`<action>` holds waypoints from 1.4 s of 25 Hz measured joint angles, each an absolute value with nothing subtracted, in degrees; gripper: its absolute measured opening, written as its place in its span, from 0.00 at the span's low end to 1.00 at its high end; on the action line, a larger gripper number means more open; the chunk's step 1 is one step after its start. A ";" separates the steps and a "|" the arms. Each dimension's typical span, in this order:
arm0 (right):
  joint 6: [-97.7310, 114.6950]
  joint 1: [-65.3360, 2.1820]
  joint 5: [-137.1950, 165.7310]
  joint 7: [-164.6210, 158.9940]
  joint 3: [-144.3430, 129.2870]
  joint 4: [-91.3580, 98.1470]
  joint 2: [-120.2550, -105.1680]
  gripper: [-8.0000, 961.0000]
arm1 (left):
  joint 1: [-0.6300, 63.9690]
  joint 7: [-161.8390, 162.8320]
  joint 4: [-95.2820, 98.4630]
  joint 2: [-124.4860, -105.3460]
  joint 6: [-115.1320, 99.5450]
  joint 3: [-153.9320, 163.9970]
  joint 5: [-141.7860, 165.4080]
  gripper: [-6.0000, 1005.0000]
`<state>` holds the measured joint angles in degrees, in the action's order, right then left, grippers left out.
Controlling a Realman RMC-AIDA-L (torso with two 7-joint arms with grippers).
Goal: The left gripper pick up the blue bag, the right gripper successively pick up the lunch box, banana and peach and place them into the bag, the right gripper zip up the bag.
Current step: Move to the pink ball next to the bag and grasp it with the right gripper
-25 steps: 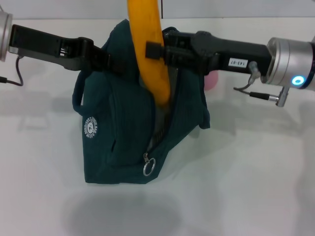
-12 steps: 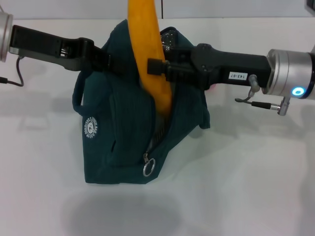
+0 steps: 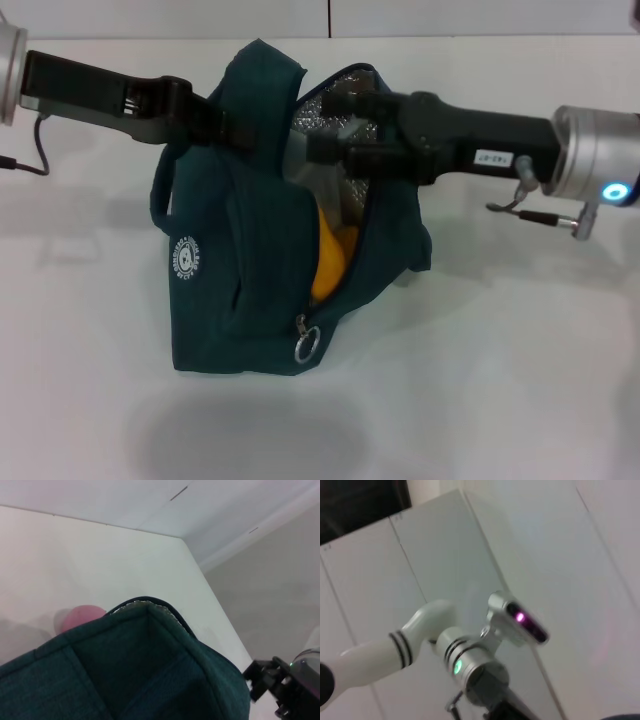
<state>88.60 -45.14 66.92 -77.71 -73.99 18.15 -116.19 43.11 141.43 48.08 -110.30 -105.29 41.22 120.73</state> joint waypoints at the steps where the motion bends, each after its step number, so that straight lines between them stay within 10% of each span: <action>1: 88.57 -44.12 66.53 -77.70 -73.82 19.20 -116.11 0.85 | 43.06 141.45 48.08 -110.30 -105.29 41.22 120.73 0.04; 12: 73.42 -29.48 64.33 -78.23 -67.40 35.75 -113.95 0.91 | 42.86 141.45 48.06 -110.39 -105.38 41.22 120.73 0.04; 35: 45.52 -46.57 77.25 -78.40 -75.02 18.91 -116.14 0.88 | 43.31 140.84 47.98 -110.48 -104.58 41.22 120.77 0.04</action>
<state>45.52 -46.57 77.25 -78.40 -75.02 18.91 -116.14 43.31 140.84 47.98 -110.48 -104.58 41.22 120.77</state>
